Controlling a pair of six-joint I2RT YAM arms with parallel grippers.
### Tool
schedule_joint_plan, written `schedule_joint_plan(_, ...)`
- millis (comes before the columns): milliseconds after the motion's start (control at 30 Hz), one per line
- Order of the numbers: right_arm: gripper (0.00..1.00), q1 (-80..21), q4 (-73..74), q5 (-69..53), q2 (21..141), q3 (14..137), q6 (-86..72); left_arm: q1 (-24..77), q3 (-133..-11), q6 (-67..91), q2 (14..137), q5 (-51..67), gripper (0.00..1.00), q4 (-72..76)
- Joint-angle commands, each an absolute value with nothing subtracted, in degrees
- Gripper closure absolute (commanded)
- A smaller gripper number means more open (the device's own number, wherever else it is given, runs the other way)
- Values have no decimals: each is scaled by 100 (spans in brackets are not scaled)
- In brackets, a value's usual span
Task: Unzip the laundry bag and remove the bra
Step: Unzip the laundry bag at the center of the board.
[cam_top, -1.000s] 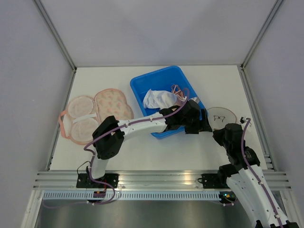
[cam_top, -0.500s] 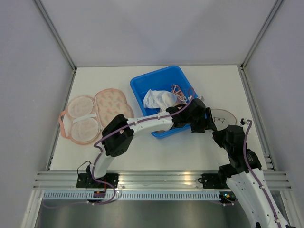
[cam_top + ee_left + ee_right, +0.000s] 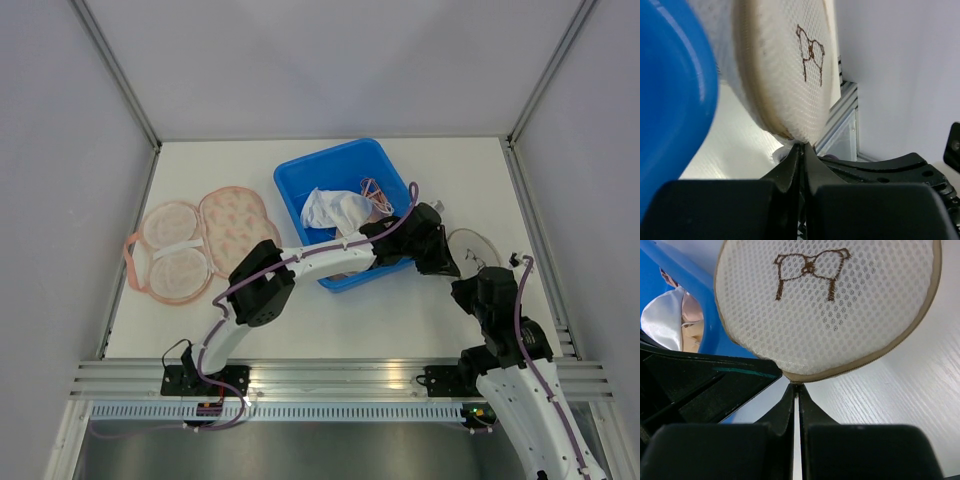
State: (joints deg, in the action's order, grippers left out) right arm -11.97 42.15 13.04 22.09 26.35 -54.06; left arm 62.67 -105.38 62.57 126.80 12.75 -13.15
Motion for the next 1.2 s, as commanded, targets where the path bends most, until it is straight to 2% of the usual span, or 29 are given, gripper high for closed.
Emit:
schedule_joint_plan(0,100,-1195,4350,1538,2250,2935,-5493,6232,-11109,6206,12884,1670,98,-809)
schedule_joint_plan(467,100,-1195,4430,1521,2495,3199,-5256,6065,-11741,6029,13482,2513,98,228)
schedule_joint_plan(900,96,-1195,4615,1512,2619,2875,-5608,5810,-11883,5942,13544,2803,98,115)
schedule_joint_plan(1167,96,-1195,4658,1573,2619,2848,-5536,5616,-12418,5441,13640,2961,98,-527)
